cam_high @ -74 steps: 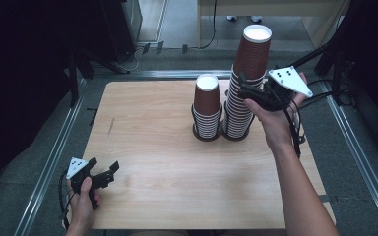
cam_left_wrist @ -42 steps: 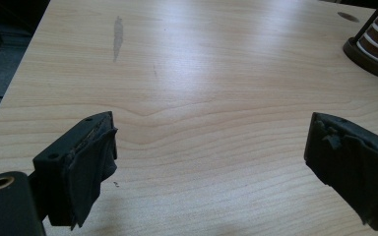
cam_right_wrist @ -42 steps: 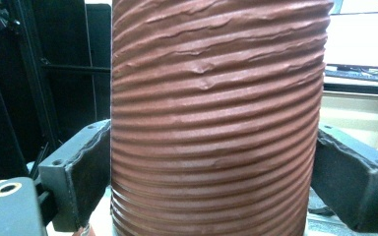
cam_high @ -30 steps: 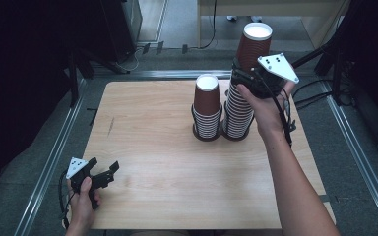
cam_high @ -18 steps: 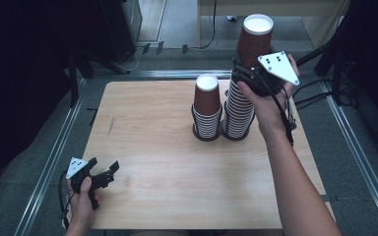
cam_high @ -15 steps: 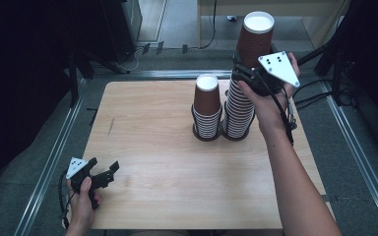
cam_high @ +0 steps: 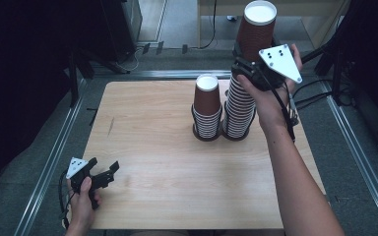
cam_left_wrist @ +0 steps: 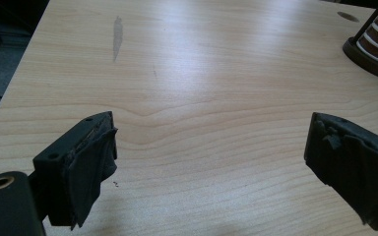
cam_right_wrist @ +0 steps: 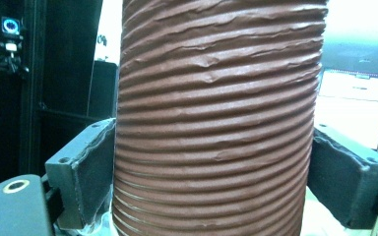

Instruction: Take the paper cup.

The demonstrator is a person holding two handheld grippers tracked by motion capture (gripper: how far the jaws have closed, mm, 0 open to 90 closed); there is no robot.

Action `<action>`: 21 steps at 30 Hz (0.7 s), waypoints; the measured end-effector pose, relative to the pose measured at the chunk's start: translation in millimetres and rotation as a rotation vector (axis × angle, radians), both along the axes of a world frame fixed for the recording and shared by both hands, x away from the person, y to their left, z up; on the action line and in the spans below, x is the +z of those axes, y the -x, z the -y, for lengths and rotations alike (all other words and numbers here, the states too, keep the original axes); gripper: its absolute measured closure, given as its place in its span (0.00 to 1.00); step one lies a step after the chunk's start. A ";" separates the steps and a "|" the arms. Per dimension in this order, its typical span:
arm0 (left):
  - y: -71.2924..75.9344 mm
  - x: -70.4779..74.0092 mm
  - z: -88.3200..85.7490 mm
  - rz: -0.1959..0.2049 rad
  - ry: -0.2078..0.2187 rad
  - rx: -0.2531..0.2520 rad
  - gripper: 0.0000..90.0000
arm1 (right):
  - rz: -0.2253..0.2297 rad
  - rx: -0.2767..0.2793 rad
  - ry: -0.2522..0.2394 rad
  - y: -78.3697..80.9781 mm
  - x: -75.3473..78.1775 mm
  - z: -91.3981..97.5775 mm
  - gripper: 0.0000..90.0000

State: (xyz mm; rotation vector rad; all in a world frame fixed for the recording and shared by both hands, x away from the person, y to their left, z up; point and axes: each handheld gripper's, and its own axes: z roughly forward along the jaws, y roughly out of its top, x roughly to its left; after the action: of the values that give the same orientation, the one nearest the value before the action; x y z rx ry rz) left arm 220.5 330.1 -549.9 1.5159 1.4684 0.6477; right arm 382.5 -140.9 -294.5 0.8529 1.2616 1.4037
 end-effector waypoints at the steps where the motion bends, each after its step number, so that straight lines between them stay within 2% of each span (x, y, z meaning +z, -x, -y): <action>1: 0.0 0.0 0.0 0.000 0.000 0.000 0.06 | 0.000 0.000 0.000 0.0 0.0 0.0 0.14; 19: -0.1 0.1 0.3 0.000 -0.003 -0.001 0.06 | 0.062 0.003 -0.013 4.7 30.4 -8.3 0.14; 21: -0.2 0.1 0.3 -0.001 -0.003 -0.001 0.06 | 0.067 0.025 -0.036 7.2 35.6 -9.5 0.14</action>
State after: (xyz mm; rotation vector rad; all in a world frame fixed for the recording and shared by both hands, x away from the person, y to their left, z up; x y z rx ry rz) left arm 220.7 329.8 -549.8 1.5195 1.4675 0.6495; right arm 375.3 -131.4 -259.0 0.8109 1.2032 1.4666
